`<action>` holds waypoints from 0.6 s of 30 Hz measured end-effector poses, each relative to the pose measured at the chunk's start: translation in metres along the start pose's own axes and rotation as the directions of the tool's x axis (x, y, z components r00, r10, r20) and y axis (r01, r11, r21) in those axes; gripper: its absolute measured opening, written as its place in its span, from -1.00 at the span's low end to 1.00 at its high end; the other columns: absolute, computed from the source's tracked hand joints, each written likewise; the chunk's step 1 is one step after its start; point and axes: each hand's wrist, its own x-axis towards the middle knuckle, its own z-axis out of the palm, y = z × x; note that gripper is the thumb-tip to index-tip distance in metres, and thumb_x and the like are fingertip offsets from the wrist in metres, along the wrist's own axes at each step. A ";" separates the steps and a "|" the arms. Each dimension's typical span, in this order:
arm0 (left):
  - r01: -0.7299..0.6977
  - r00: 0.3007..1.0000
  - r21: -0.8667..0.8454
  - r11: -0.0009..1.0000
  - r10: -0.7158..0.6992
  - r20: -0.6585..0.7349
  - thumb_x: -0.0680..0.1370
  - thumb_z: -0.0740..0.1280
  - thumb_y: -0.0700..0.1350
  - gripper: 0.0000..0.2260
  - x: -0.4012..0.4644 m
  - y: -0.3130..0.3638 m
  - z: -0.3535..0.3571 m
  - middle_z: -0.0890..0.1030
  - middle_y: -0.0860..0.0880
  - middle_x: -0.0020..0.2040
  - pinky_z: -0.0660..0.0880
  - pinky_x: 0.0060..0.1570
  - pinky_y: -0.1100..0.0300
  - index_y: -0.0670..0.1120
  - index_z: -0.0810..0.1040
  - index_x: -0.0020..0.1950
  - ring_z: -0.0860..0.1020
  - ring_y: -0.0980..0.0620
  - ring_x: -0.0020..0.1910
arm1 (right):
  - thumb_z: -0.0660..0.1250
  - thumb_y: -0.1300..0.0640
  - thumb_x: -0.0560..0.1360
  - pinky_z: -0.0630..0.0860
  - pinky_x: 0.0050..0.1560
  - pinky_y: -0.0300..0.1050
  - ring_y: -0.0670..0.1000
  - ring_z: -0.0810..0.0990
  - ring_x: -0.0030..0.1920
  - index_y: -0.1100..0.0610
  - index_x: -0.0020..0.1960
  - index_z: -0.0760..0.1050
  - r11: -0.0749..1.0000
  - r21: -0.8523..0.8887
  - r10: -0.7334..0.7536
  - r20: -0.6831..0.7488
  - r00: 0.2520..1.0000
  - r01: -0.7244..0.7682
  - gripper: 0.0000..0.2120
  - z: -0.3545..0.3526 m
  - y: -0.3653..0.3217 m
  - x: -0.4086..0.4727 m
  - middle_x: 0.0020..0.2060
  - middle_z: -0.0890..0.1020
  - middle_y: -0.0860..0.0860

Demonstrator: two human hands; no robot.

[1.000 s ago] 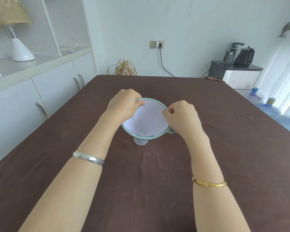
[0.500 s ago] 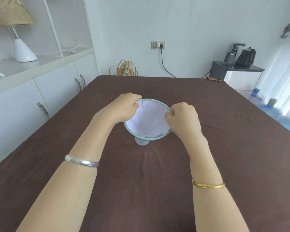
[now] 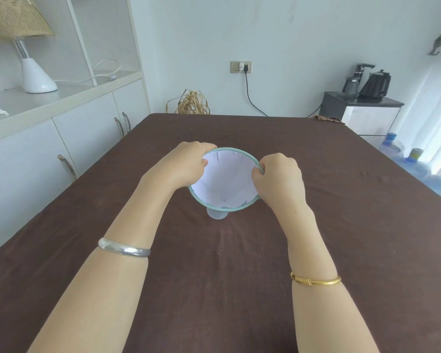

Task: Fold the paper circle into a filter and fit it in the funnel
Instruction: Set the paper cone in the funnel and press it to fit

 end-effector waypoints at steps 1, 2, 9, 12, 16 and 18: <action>-0.005 1.000 0.005 1.000 0.005 -0.005 0.60 0.12 -0.21 -0.62 0.000 0.000 0.001 0.52 -0.16 0.24 0.46 -0.14 0.06 0.08 0.34 0.38 0.55 -0.15 -0.06 | 0.17 0.33 0.40 0.01 -0.47 -0.18 0.03 0.07 -0.47 0.15 -0.45 0.05 1.000 0.003 0.002 0.000 1.000 -0.002 -0.63 0.000 0.000 0.000 -0.52 0.15 0.03; -0.006 1.000 0.006 1.000 0.006 -0.012 0.60 0.11 -0.21 -0.62 0.000 0.000 0.001 0.55 -0.16 0.19 0.44 -0.24 0.09 0.09 0.35 0.37 0.54 -0.12 -0.18 | 0.17 0.33 0.40 0.01 -0.47 -0.18 0.03 0.07 -0.47 0.15 -0.45 0.05 1.000 0.005 0.005 0.001 1.000 -0.005 -0.63 0.000 0.000 0.000 -0.52 0.15 0.03; 0.013 1.000 -0.080 0.997 -0.012 0.007 0.61 0.09 -0.15 -0.58 -0.005 -0.003 0.001 0.37 -0.08 0.42 0.37 -0.53 0.23 0.14 0.22 0.45 0.46 0.01 -0.46 | 0.17 0.33 0.40 0.01 -0.48 -0.18 0.03 0.08 -0.47 0.15 -0.45 0.05 1.000 0.003 0.005 0.002 1.000 -0.005 -0.63 0.000 0.001 -0.001 -0.51 0.15 0.03; 0.007 1.000 -0.141 0.990 -0.007 -0.003 0.61 0.08 -0.18 -0.57 -0.005 -0.006 0.001 0.39 -0.04 0.40 0.38 -0.43 0.21 0.17 0.23 0.44 0.43 -0.02 -0.36 | 0.16 0.34 0.39 0.01 -0.48 -0.18 0.03 0.06 -0.47 0.14 -0.45 0.05 1.000 0.009 0.008 -0.001 1.000 -0.008 -0.64 0.000 0.000 -0.002 -0.51 0.15 0.03; 0.012 1.000 -0.197 0.980 -0.010 0.014 0.63 0.01 -0.14 -0.60 -0.005 -0.005 0.005 0.57 -0.02 0.03 0.41 -0.47 0.22 0.13 0.20 0.46 0.42 -0.01 -0.42 | 0.16 0.34 0.39 0.01 -0.47 -0.17 0.03 0.06 -0.47 0.14 -0.45 0.04 1.000 0.012 0.021 0.001 1.000 -0.021 -0.64 0.000 0.001 -0.002 -0.51 0.14 0.03; -0.005 1.000 -0.191 0.981 0.007 0.010 0.64 0.00 -0.14 -0.61 -0.005 -0.005 0.006 0.53 -0.08 0.24 0.45 -0.21 0.21 0.10 0.19 0.47 0.56 -0.05 -0.14 | 0.16 0.34 0.40 0.02 -0.48 -0.17 0.04 0.07 -0.47 0.15 -0.45 0.05 1.000 0.011 0.024 0.001 1.000 -0.024 -0.64 -0.001 0.001 -0.002 -0.51 0.15 0.03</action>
